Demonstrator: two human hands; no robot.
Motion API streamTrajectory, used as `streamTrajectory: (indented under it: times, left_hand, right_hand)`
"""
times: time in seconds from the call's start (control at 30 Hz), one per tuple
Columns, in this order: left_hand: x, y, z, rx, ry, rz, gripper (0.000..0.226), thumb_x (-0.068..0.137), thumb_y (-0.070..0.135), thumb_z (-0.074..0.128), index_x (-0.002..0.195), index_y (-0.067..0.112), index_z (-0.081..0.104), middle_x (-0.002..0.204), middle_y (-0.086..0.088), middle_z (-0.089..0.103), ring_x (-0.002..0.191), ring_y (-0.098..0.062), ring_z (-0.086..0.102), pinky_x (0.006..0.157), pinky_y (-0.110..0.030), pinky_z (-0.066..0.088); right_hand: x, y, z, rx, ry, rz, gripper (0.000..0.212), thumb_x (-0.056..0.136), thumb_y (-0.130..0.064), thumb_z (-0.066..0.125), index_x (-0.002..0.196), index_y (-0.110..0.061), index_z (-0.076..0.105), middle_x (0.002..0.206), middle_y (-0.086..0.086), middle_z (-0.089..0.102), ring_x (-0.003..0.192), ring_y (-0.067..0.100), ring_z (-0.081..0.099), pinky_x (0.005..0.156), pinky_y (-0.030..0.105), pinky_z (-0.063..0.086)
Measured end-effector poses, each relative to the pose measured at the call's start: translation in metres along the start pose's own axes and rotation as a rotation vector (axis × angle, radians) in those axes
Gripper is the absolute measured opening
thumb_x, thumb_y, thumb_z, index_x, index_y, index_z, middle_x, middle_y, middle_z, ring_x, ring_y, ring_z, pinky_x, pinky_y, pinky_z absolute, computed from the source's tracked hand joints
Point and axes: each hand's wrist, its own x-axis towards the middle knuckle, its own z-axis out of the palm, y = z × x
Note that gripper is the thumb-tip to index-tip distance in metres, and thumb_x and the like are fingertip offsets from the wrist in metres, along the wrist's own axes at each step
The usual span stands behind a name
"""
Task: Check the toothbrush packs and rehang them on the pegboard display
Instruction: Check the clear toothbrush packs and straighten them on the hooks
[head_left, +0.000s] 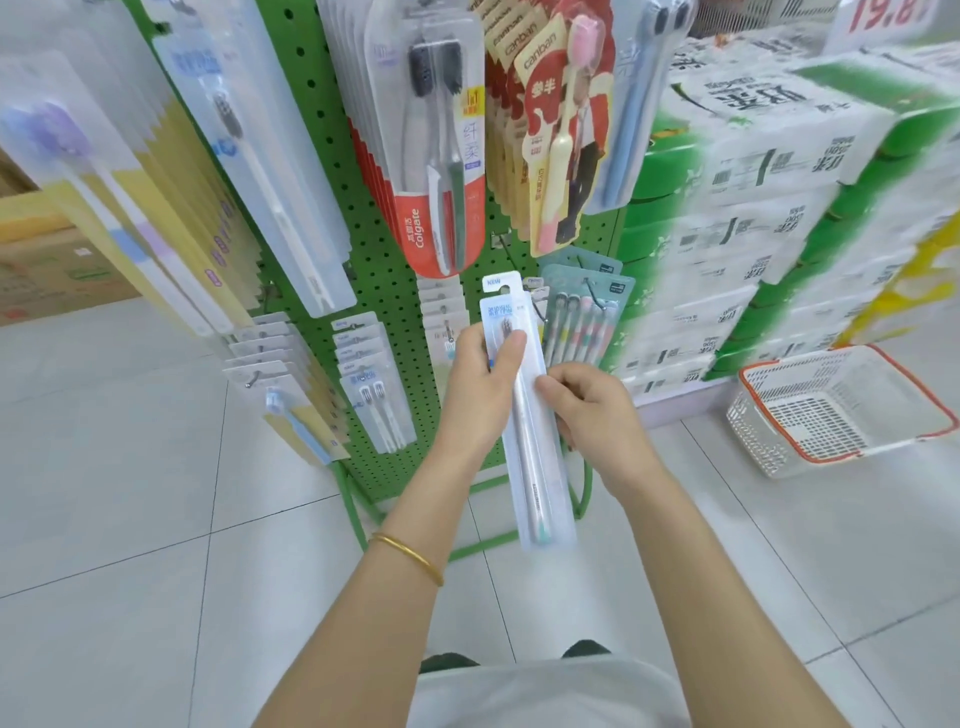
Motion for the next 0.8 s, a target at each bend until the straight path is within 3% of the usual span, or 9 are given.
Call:
streamTrajectory:
  times: [0.1, 0.2, 0.33, 0.43, 0.6, 0.8]
  left_hand:
    - [-0.006, -0.007, -0.001, 0.087, -0.088, 0.018, 0.027, 0.099, 0.029, 0.047, 0.122, 0.014, 0.047, 0.093, 0.015, 0.053, 0.080, 0.009, 0.051, 0.072, -0.015, 0.041]
    - [-0.009, -0.011, -0.005, 0.146, -0.171, -0.002, 0.032, 0.099, 0.032, 0.045, 0.126, 0.015, 0.045, 0.098, 0.017, 0.053, 0.090, 0.006, 0.052, 0.079, -0.021, 0.043]
    - [-0.017, -0.020, -0.008, 0.249, -0.405, -0.027, 0.041, 0.096, 0.033, 0.050, 0.134, 0.020, 0.043, 0.119, 0.006, 0.059, 0.109, -0.012, 0.057, 0.097, -0.036, 0.045]
    - [-0.028, -0.020, -0.007, 0.293, -0.501, -0.072, 0.044, 0.096, 0.027, 0.055, 0.137, 0.022, 0.040, 0.124, 0.007, 0.054, 0.113, -0.012, 0.052, 0.101, -0.034, 0.042]
    - [-0.036, -0.026, -0.010, 0.456, -0.630, -0.125, 0.076, 0.085, 0.031, 0.069, 0.146, 0.023, 0.024, 0.140, 0.002, 0.044, 0.124, -0.019, 0.046, 0.104, -0.039, 0.041]
    - [-0.046, -0.028, -0.009, 0.641, -0.575, -0.104, 0.102, 0.080, 0.030, 0.073, 0.151, 0.029, 0.000, 0.156, 0.001, 0.022, 0.131, -0.022, 0.040, 0.105, -0.040, 0.039]
  right_hand:
    - [0.004, 0.002, 0.003, 0.033, 0.041, 0.016, 0.028, 0.095, -0.017, 0.054, 0.076, 0.004, 0.054, 0.045, -0.014, 0.035, 0.046, 0.006, 0.029, 0.052, 0.027, 0.027]
    - [0.006, 0.004, 0.005, 0.088, 0.083, 0.051, 0.024, 0.095, -0.016, 0.054, 0.079, 0.002, 0.058, 0.045, -0.015, 0.036, 0.044, 0.005, 0.030, 0.050, 0.025, 0.027]
    - [0.010, 0.010, 0.001, 0.260, 0.170, 0.150, 0.026, 0.096, -0.012, 0.051, 0.071, -0.008, 0.057, 0.048, -0.006, 0.042, 0.041, 0.006, 0.031, 0.045, 0.020, 0.028]
    - [0.013, 0.015, -0.002, 0.301, 0.258, 0.196, 0.026, 0.095, -0.013, 0.052, 0.070, -0.010, 0.055, 0.050, -0.002, 0.040, 0.042, 0.009, 0.029, 0.046, 0.021, 0.026]
    - [0.014, 0.021, -0.007, 0.365, 0.404, 0.222, 0.039, 0.096, -0.009, 0.049, 0.059, -0.016, 0.040, 0.035, -0.016, 0.033, 0.032, 0.002, 0.025, 0.037, 0.016, 0.024]
    - [0.010, 0.026, -0.002, 0.349, 0.461, 0.270, 0.038, 0.097, -0.010, 0.046, 0.061, -0.015, 0.037, 0.041, -0.008, 0.034, 0.032, 0.004, 0.026, 0.038, 0.019, 0.024]
